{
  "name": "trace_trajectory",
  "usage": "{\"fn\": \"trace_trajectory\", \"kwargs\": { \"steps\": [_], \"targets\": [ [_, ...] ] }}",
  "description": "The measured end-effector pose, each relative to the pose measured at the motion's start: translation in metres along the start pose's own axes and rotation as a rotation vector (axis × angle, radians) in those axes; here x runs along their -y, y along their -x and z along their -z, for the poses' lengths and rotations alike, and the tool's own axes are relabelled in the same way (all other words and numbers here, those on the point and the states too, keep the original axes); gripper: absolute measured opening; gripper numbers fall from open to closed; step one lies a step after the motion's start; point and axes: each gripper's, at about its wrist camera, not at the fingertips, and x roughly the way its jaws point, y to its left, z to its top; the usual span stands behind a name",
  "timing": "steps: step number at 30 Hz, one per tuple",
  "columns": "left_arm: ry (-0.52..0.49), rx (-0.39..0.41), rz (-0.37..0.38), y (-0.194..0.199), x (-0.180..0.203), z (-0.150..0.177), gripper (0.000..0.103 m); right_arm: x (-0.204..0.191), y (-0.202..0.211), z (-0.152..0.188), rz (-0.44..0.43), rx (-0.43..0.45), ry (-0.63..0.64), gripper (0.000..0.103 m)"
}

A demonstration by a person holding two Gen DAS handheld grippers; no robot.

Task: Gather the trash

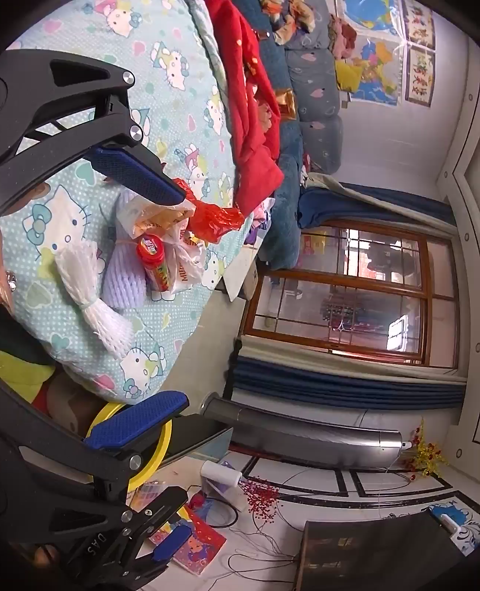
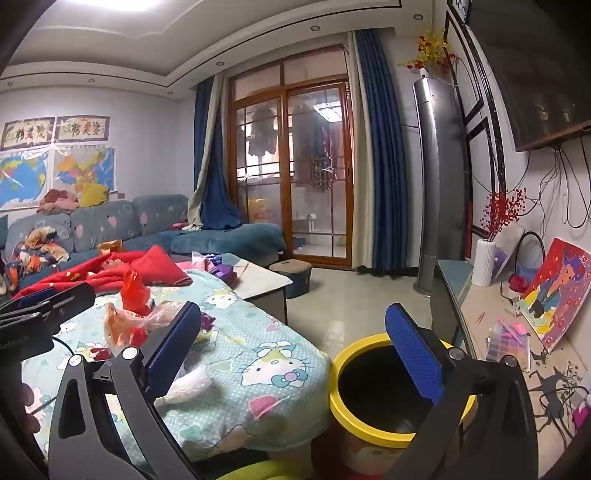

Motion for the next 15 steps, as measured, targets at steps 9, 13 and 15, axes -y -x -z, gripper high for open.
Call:
{"fn": "trace_trajectory", "kwargs": {
  "steps": [9,13,15],
  "targets": [
    [-0.011,-0.001,-0.003,-0.0001,0.0006,0.0001,0.092,0.0040,-0.0043,0.0026,-0.001,-0.008,-0.007,0.097],
    [-0.012,-0.001,-0.003,0.0001,0.0006,0.0001,0.092,0.0077,-0.0038,0.0024,-0.004,-0.007,-0.004,0.097],
    [-0.013,0.001,-0.003,0.0008,0.0004,-0.0001,0.092,0.0097,-0.0026,0.0021,-0.006,-0.004,-0.001,0.097]
  ]
}}
